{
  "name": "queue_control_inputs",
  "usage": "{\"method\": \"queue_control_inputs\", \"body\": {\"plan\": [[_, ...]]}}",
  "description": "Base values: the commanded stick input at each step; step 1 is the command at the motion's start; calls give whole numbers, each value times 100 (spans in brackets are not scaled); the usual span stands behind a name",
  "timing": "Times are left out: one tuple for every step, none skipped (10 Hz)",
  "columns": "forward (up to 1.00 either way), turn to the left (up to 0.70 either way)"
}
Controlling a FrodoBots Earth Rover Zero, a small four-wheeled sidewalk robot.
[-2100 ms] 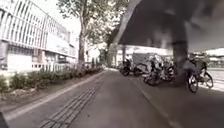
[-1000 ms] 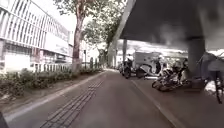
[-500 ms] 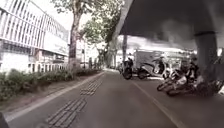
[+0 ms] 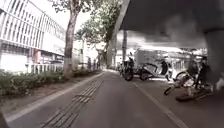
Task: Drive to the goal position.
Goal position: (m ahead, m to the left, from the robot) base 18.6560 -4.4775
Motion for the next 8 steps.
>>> {"method": "queue_control_inputs", "body": {"plan": [[70, 0], [70, 0], [70, 0], [70, 0], [70, 0], [70, 0], [70, 0], [70, 0]]}}
